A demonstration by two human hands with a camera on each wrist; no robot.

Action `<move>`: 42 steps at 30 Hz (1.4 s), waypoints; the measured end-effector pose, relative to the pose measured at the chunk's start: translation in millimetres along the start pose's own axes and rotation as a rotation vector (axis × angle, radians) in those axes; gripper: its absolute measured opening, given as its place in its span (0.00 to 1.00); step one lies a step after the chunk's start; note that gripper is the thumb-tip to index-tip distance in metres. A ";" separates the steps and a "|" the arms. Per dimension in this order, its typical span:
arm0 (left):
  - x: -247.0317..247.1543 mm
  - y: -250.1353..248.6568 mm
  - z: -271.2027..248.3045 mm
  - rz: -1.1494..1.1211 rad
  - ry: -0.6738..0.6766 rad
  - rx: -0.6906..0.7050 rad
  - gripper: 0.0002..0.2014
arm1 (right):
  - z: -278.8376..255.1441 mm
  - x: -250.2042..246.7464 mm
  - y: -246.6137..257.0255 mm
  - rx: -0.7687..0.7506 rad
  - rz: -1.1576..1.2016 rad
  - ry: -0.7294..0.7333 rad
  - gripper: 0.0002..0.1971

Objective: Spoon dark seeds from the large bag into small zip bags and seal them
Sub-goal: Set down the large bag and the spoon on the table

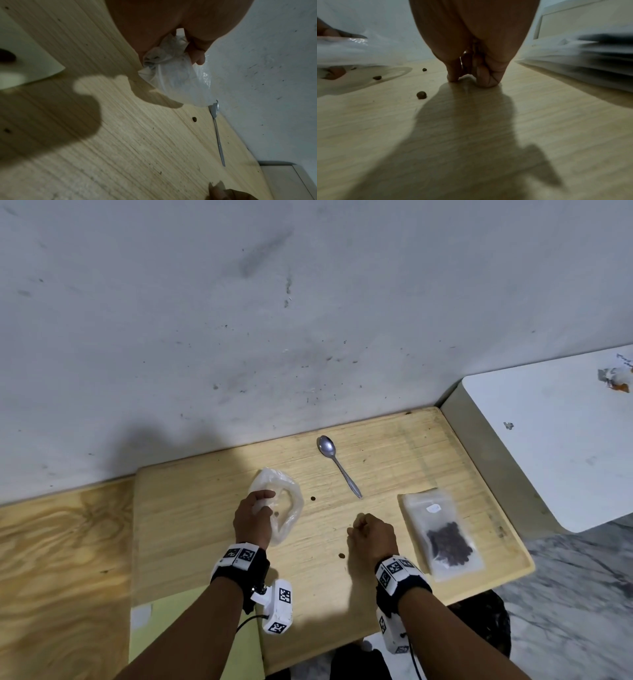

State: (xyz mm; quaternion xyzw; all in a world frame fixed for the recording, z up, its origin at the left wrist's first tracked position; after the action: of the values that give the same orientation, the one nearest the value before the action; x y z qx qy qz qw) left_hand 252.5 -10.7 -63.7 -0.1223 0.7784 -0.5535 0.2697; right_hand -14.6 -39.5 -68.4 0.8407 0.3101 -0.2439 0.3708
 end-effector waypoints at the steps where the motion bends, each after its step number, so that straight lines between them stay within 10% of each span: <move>1: -0.2 -0.5 -1.0 -0.003 0.001 -0.004 0.20 | -0.7 0.4 1.7 -0.006 -0.032 0.009 0.02; 16: -21.3 2.4 -13.9 -0.004 -0.019 0.051 0.18 | -37.2 2.0 -14.5 0.314 0.897 0.351 0.09; 23: -31.4 13.7 -22.0 0.003 -0.022 0.061 0.18 | -42.1 8.3 -15.9 -0.019 0.081 0.152 0.06; 34: -31.2 10.8 -25.8 -0.015 -0.035 0.047 0.19 | -43.1 21.0 -5.5 -0.128 -0.242 0.089 0.07; 42: -32.8 4.2 -18.6 -0.021 -0.066 0.028 0.20 | -31.8 14.3 6.9 0.322 0.933 0.376 0.15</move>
State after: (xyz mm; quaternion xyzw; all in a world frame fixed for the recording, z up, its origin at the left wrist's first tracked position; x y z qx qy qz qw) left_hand 269.7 21.6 -53.8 -0.1447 0.7601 -0.5627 0.2910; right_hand 5.8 -13.6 -55.1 0.9649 -0.0775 0.0575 0.2441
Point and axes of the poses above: each hand's wrist, its own z-axis towards the middle knuckle, its own x-axis out of the palm, y = z × x, the point moved 5 cm from there along z, towards the middle knuckle, and after that the axes turned 11 degrees about x, right-handed, at the moved point
